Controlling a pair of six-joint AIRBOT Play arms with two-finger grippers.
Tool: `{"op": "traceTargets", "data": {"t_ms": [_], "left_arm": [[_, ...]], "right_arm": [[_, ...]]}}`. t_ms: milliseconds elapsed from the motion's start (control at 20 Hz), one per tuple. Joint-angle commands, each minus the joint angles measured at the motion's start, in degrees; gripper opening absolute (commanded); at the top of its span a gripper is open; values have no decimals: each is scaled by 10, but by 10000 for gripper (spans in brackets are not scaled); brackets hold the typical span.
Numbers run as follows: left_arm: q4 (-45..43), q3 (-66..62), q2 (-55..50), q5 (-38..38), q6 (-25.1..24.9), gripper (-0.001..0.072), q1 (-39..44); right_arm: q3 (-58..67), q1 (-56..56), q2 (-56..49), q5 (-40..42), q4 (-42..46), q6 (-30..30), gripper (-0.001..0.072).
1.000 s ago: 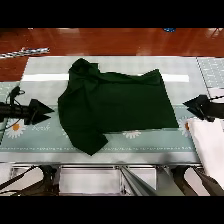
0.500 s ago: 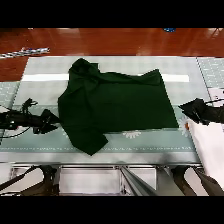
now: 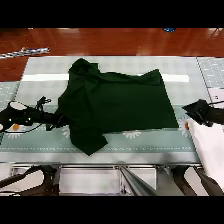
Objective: Fold the shirts.
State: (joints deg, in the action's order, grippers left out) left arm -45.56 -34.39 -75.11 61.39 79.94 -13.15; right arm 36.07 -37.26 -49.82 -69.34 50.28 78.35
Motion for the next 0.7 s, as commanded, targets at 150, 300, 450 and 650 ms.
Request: {"op": "traceTargets", "data": {"t_ms": [150,300,450,650], "left_arm": [[6,-5,-2,-4,-9,20,7],[6,-5,-2,-3,-13,20,7],[6,-5,-2,-4,-19,20,7],[7,-5,-2,-15,-19,20,7]], "right_arm": [[-85,-69,-39,-25,89,24,414],[-88,-69,-91,-26,67,-5,414],[-87,-69,-140,-10,30,-28,414],[-87,-61,-205,40,-47,-57,413]]}}
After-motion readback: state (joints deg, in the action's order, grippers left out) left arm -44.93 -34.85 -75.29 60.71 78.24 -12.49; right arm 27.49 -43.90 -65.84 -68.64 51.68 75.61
